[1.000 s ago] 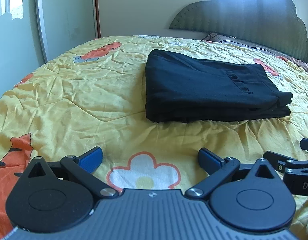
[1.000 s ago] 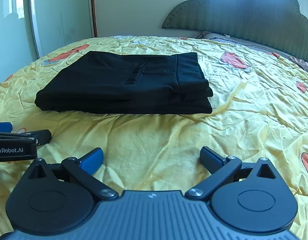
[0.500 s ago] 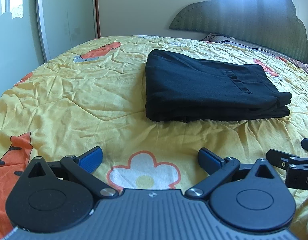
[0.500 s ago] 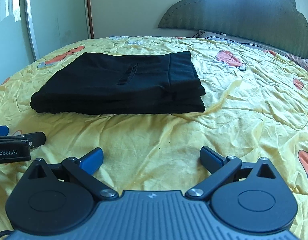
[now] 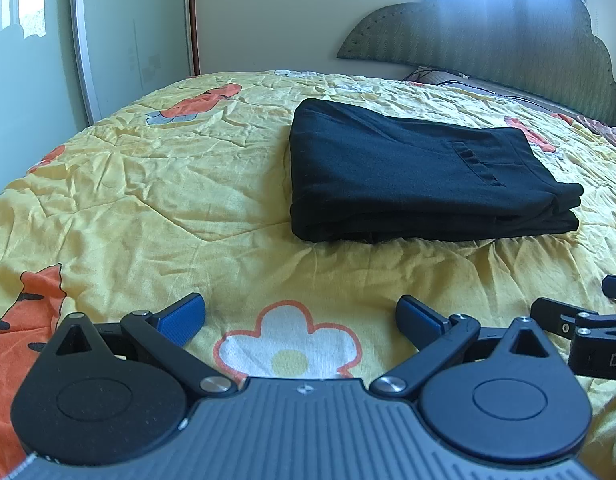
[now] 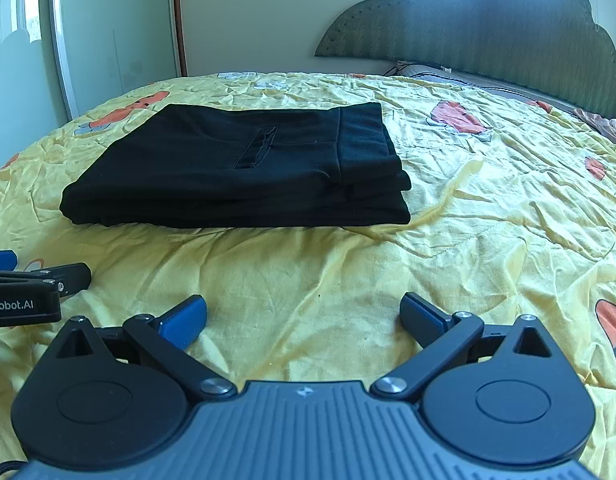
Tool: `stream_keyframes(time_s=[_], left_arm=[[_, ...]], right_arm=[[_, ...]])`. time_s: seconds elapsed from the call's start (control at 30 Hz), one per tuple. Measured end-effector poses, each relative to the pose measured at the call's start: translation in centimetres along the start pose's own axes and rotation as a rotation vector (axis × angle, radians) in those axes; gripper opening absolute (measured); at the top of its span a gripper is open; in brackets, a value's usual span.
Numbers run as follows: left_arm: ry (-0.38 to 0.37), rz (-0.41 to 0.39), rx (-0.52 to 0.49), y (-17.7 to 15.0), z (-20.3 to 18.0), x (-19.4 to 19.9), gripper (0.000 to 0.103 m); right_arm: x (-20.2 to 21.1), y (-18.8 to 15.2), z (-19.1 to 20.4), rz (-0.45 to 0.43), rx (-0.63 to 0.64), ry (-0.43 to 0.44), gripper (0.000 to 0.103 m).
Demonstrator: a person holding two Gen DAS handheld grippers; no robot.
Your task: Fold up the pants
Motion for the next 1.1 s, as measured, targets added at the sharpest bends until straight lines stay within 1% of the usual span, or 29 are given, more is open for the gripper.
stream_keyframes(time_s=[0.4, 0.53, 0.63, 0.73, 1.1], left_arm=[[-0.002, 0.000, -0.001, -0.03, 0.02, 0.03, 0.103], [-0.001, 0.000, -0.001, -0.03, 0.01, 0.03, 0.103], [-0.002, 0.000, -0.001, -0.02, 0.01, 0.03, 0.103], [-0.002, 0.000, -0.001, -0.01, -0.01, 0.02, 0.103], [-0.001, 0.000, -0.002, 0.00, 0.01, 0.01, 0.103]], right_arm=[[-0.05, 0.03, 0.12, -0.001, -0.006, -0.009, 0.103], [-0.01, 0.04, -0.35, -0.006, -0.043, -0.032, 0.103], [-0.19, 0.11, 0.09, 0.001, -0.014, -0.042, 0.103], [-0.23, 0.15, -0.14, 0.001, -0.023, -0.032, 0.103], [-0.15, 0.10, -0.18, 0.001, -0.021, -0.033, 0.103]])
Point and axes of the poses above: each gripper's, at about its wrist camera, not at the fingertips, and x roughly against the way its jaws point, z to its left, y to its top, the point moved 5 cm from there along -x, roughly the way its jaws point, and after that the axes turned 4 degrees about -y, right-handed, at the moved point
